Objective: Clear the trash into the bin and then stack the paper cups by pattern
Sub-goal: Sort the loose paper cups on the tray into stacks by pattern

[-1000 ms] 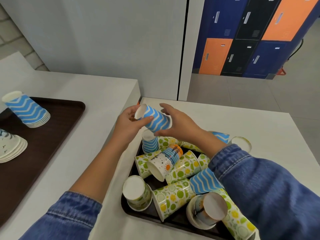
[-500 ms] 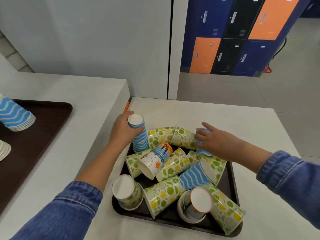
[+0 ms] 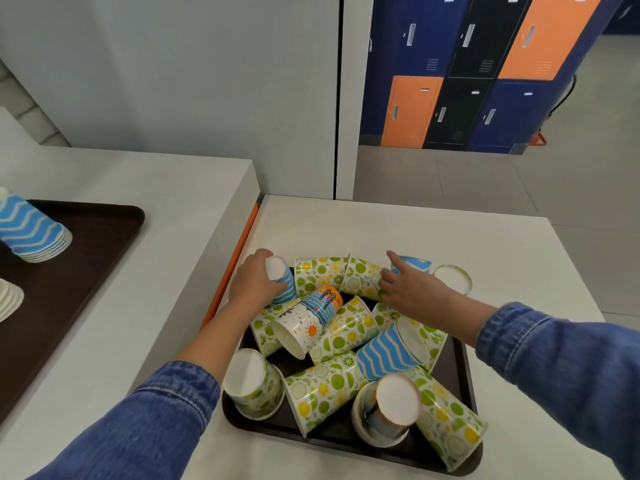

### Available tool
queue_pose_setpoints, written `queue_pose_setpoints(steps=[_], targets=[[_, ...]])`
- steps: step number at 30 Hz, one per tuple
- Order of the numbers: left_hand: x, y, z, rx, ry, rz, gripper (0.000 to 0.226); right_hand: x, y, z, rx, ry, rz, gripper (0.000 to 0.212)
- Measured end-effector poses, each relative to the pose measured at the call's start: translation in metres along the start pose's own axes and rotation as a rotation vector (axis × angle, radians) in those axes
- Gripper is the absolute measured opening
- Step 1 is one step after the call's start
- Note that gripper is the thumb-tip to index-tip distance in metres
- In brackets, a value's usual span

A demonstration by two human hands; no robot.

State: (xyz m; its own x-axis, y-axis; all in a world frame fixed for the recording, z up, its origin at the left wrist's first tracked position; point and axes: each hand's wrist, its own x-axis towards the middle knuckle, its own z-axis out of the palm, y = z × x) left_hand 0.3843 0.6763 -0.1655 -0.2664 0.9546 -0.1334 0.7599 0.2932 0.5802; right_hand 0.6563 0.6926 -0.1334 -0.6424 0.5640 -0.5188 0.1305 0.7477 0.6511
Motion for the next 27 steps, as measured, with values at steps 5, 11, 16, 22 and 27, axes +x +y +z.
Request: queue_pose_setpoints(steps=[5, 11, 16, 22, 27], targets=[[0.002, -0.002, 0.003, -0.003, -0.016, 0.004, 0.070, 0.004, -0.003, 0.004, -0.055, -0.002, -0.016, 0.042], [0.004, -0.002, 0.001, -0.018, -0.042, -0.007, 0.070, 0.008, -0.004, 0.005, -0.070, -0.001, -0.032, 0.038], [0.003, -0.003, -0.001, -0.036, -0.072, -0.016, 0.076, 0.003, -0.001, -0.005, -0.004, 0.021, -0.050, 0.036], [0.005, -0.006, -0.012, -0.087, -0.128, -0.034, 0.097, -0.013, 0.021, -0.042, 0.260, 0.273, 0.004, 0.041], [0.008, -0.009, -0.029, -0.141, -0.096, -0.033, 0.095, 0.002, 0.050, -0.098, 1.142, 0.714, 0.203, 0.054]])
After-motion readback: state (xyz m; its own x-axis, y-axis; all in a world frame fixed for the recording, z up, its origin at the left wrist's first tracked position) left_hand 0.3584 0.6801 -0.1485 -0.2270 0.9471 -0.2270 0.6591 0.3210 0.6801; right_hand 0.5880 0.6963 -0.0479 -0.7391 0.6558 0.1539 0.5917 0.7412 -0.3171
